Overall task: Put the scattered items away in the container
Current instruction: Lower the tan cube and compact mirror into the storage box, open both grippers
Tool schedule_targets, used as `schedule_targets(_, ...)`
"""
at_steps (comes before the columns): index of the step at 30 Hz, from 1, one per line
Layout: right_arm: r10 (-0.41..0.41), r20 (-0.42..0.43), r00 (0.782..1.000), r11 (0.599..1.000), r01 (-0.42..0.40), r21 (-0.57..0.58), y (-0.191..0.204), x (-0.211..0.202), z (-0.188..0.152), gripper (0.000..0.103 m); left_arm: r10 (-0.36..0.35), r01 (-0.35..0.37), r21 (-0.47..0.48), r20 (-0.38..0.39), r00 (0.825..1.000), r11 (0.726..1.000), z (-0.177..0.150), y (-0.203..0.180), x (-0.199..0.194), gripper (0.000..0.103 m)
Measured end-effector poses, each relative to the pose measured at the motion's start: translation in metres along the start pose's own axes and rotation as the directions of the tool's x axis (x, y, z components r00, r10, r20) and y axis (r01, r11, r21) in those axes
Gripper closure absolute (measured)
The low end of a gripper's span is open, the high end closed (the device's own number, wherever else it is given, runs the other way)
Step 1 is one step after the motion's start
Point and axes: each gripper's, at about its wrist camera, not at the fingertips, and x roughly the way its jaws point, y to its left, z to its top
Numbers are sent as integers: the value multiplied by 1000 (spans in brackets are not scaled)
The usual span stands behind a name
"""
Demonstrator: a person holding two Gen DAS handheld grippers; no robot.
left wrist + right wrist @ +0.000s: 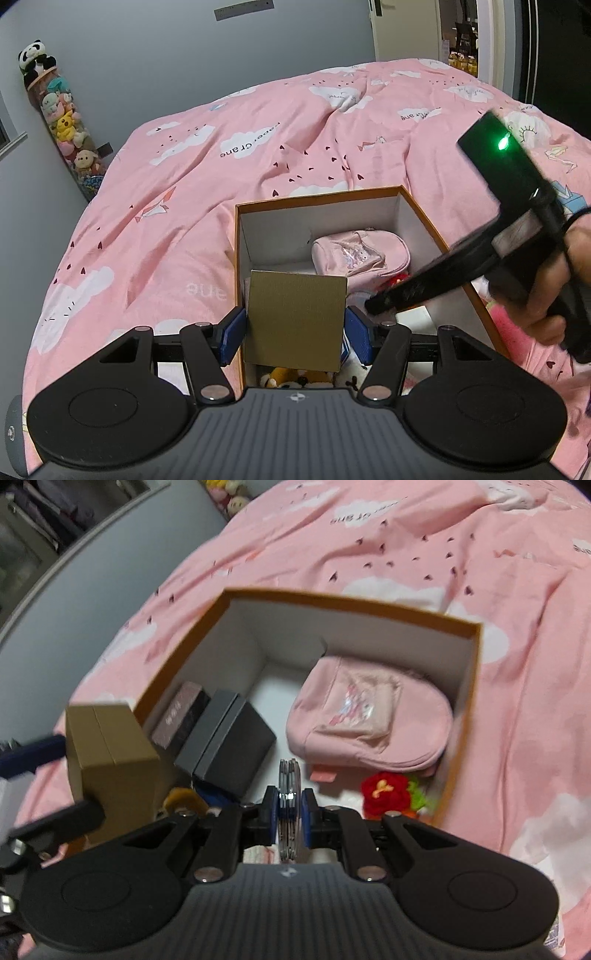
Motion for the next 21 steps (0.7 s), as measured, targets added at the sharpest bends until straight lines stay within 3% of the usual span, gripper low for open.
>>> schedule_targets(9,91,10,996,987,-91,131,-1,25,6,88,-22,23,19,-6,1000,1000,-4,2,4,35)
schedule_targets(17,-10,-57,998,999,12,35,5,32,8,83,-15,15,39,-5,1000,999,-4,0,4,35)
schedule_targets(21,-85,-78,993,996,81,-48,15,43,7,71,-14,14,52,-2,1000,999,-2,-1,3,35)
